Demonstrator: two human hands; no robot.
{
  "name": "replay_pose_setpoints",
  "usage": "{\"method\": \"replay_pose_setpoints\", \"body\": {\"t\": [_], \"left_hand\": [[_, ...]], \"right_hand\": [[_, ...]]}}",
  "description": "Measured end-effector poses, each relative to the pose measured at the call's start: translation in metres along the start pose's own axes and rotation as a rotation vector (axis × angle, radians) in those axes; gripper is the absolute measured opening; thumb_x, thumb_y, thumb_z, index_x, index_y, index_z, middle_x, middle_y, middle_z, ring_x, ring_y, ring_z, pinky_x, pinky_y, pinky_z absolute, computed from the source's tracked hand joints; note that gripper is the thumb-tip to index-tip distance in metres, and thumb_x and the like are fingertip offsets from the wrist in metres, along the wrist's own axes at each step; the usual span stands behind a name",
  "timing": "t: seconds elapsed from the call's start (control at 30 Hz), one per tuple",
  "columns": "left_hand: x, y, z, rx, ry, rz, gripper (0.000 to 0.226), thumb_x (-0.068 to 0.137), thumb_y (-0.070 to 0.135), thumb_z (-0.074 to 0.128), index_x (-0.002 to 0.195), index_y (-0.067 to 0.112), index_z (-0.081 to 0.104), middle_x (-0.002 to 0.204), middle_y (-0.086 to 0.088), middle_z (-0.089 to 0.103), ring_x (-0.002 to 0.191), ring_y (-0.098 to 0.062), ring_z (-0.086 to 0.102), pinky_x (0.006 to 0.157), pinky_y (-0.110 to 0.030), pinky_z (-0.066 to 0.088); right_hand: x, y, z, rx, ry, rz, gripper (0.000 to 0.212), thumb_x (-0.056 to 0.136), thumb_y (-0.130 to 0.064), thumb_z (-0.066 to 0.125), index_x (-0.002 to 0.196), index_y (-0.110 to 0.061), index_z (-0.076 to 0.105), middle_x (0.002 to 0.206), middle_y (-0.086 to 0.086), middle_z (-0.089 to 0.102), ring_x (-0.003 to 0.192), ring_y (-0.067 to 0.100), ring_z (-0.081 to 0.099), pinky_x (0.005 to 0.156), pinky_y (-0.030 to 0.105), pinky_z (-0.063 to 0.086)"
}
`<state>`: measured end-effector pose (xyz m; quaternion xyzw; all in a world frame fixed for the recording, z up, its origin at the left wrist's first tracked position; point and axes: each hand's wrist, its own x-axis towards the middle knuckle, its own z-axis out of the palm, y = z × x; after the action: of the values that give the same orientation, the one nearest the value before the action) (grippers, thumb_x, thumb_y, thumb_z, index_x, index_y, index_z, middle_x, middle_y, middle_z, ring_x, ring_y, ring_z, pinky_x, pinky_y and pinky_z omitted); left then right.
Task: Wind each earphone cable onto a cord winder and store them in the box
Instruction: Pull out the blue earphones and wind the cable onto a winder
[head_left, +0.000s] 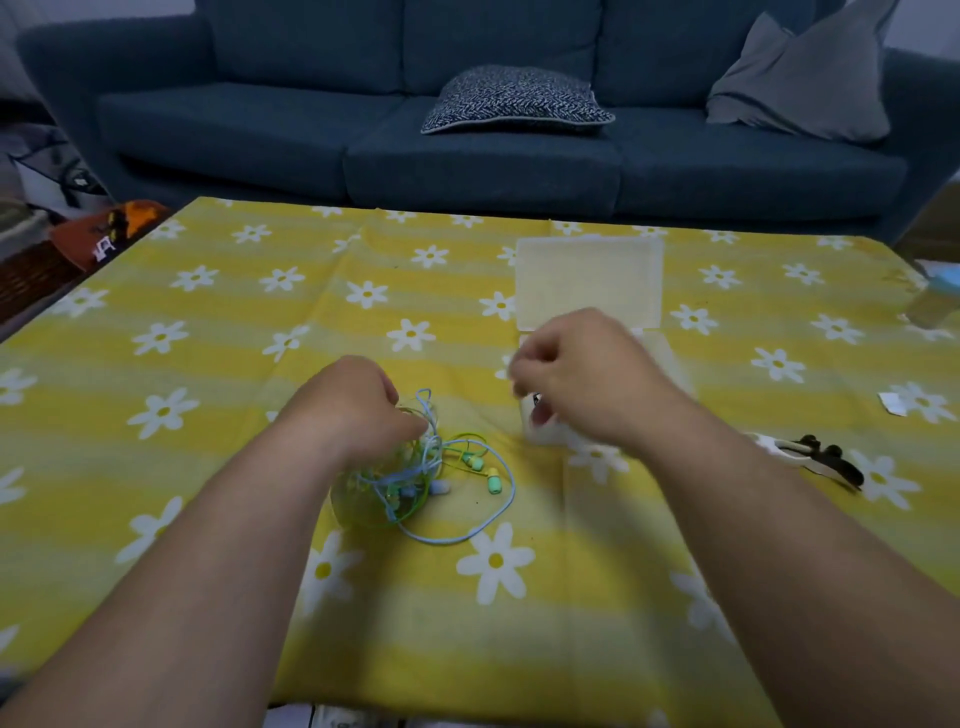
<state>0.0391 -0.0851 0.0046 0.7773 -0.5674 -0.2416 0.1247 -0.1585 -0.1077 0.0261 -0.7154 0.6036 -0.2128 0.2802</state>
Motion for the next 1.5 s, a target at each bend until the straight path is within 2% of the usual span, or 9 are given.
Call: {"method": "replay_pose_setpoints", "body": {"t": [0.13,0.23,0.37,0.5,0.67,0.8,0.97,1.13,1.5], "left_hand": [[-0.004,-0.002,0.003,0.075,-0.053,0.064,0.015,0.084,0.02,0.071,0.08,0.006,0.07,0.08,-0.016,0.069,0.076,-0.033,0.064,0.063,-0.032,0.048],[-0.003,-0.005,0.001,-0.164,0.053,0.08,0.013,0.088,0.014,0.065,0.077,0.009,0.068,0.077,-0.017,0.07,0.078,-0.035,0.068,0.068,-0.038,0.054],[0.002,-0.014,-0.005,-0.289,0.187,0.065,0.017,0.09,0.012,0.06,0.074,0.009,0.064,0.071,-0.013,0.067,0.068,-0.034,0.065,0.064,-0.042,0.054],[0.006,-0.024,-0.008,-0.097,0.206,0.043,0.022,0.091,0.018,0.062,0.071,0.009,0.063,0.06,-0.008,0.053,0.067,-0.035,0.056,0.052,-0.031,0.031],[0.009,-0.031,-0.009,0.12,0.094,-0.046,0.01,0.083,0.017,0.068,0.074,0.011,0.068,0.076,-0.012,0.068,0.076,-0.033,0.067,0.067,-0.033,0.054],[0.002,-0.022,-0.007,0.175,0.058,-0.019,0.038,0.082,0.003,0.062,0.116,0.017,0.068,0.118,-0.009,0.067,0.107,-0.031,0.064,0.088,-0.035,0.053],[-0.046,0.039,-0.002,-0.441,-0.174,0.532,0.067,0.073,0.0,0.064,0.133,0.029,0.055,0.128,0.019,0.06,0.121,0.005,0.053,0.091,-0.016,0.043],[-0.048,0.057,0.034,-0.252,-0.211,0.573,0.003,0.088,0.02,0.07,0.086,0.018,0.069,0.075,-0.007,0.067,0.066,-0.01,0.057,0.067,-0.029,0.045],[-0.026,0.03,0.019,-0.128,0.005,0.351,0.026,0.095,0.028,0.062,0.075,0.016,0.072,0.067,-0.004,0.061,0.062,-0.02,0.051,0.059,-0.03,0.035]], "right_hand": [[-0.017,0.003,0.05,-0.15,-0.345,-0.003,0.028,0.088,-0.017,0.062,0.114,-0.006,0.063,0.106,0.007,0.071,0.078,0.024,0.073,0.081,0.041,0.057],[-0.02,0.016,0.059,-0.095,-0.351,0.077,0.018,0.082,-0.012,0.065,0.095,-0.001,0.067,0.078,0.015,0.072,0.076,0.033,0.071,0.075,0.047,0.059],[-0.018,0.006,0.017,0.197,-0.058,0.127,0.015,0.084,-0.014,0.069,0.07,-0.012,0.07,0.047,-0.004,0.056,0.04,0.012,0.056,0.047,0.027,0.048],[-0.031,0.004,-0.033,0.402,0.182,0.122,0.013,0.081,-0.013,0.072,0.07,-0.008,0.071,0.041,-0.012,0.046,0.035,0.006,0.035,0.043,0.02,0.03],[-0.045,0.018,-0.07,0.812,0.521,0.176,0.015,0.077,-0.004,0.066,0.063,-0.009,0.065,0.04,-0.007,0.03,0.037,0.013,0.022,0.046,0.022,0.02],[-0.061,0.021,-0.083,0.935,0.454,0.039,0.014,0.085,-0.007,0.062,0.072,-0.008,0.065,0.041,-0.007,0.027,0.037,0.01,0.02,0.043,0.018,0.02],[-0.077,0.017,-0.074,0.803,0.179,-0.072,0.021,0.091,-0.008,0.063,0.072,-0.012,0.072,0.044,-0.005,0.037,0.041,0.014,0.029,0.046,0.024,0.026],[-0.083,0.015,-0.087,1.064,0.196,-0.161,0.013,0.093,-0.006,0.057,0.083,-0.006,0.064,0.047,-0.007,0.044,0.042,0.011,0.029,0.045,0.021,0.026],[-0.089,0.049,-0.136,1.177,0.776,-0.061,0.023,0.082,-0.005,0.057,0.061,-0.016,0.06,0.047,-0.004,0.026,0.039,0.011,0.016,0.043,0.022,0.015]]}}
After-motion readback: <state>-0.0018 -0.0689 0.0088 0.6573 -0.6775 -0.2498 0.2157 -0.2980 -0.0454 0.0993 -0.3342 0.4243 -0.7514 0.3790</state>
